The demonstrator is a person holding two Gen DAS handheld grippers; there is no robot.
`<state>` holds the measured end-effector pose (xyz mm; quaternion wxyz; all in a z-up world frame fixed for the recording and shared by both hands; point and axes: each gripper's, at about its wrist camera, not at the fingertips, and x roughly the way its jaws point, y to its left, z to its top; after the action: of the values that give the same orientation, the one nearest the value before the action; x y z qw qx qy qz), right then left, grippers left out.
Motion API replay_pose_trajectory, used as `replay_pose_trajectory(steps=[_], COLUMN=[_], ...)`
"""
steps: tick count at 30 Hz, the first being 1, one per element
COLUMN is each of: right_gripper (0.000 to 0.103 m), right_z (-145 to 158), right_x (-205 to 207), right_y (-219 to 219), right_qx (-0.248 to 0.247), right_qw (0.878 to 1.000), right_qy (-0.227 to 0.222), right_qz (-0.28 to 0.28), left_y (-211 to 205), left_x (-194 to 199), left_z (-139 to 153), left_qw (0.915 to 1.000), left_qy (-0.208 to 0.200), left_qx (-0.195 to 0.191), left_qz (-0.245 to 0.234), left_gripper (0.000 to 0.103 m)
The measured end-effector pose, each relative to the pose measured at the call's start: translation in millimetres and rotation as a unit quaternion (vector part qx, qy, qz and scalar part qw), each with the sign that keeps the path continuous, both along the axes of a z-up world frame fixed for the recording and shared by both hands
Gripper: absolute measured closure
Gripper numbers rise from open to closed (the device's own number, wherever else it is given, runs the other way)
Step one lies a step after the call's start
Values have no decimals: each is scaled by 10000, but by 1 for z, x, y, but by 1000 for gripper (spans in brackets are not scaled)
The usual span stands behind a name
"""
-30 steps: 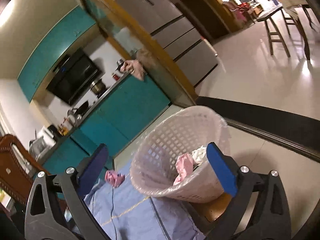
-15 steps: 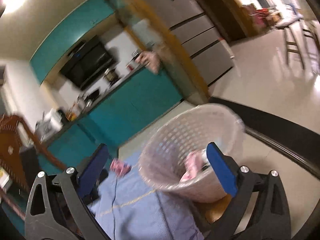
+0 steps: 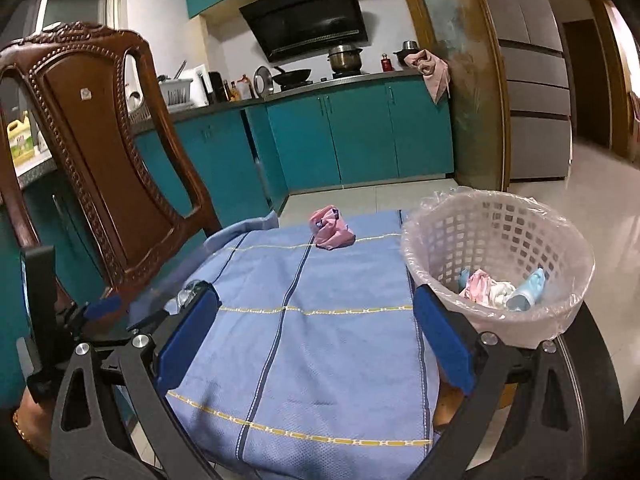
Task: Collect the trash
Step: 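Carry the light blue mask with the left gripper into the basket and release, then grasp the dark green plastic bag with the left gripper while the right gripper grasps the pink wrapper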
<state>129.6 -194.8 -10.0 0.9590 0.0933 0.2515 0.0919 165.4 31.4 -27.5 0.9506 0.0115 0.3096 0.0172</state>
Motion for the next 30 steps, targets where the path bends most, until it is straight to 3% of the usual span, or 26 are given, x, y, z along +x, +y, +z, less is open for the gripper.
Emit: replay_pose_trajectory(steps=[13, 20, 22, 24, 26, 27, 28, 30], right_gripper=[7, 7, 7, 7, 7, 7, 7, 7], right_z=[-6, -10, -12, -14, -15, -16, -16, -15], right_x=[4, 21, 30, 38, 46, 51, 59, 79], right_y=[0, 5, 7, 9, 13, 15, 19, 24], right_qx=[-85, -135, -154, -167, -208, -249, -312, -407], right_qw=[9998, 9993, 9991, 9988, 9986, 9985, 9983, 9977], right_qy=[162, 342, 406, 455, 482, 486, 486, 519], right_qz=[-111, -32, -9, 14, 60, 89, 121, 163], left_y=[2, 10, 13, 18, 22, 23, 24, 26], left_x=[7, 56, 76, 95, 111, 115, 118, 111], left_z=[-5, -21, -32, -47, -61, -66, -69, -62], left_qw=[9999, 9988, 9974, 9951, 9923, 9912, 9901, 9916], left_qy=[106, 394, 632, 910, 1173, 1251, 1357, 1260], left_qx=[-21, 146, 229, 270, 231, 286, 237, 91], left_qz=[95, 240, 261, 283, 319, 327, 279, 282], left_gripper=[5, 7, 12, 24, 28, 48, 61, 66])
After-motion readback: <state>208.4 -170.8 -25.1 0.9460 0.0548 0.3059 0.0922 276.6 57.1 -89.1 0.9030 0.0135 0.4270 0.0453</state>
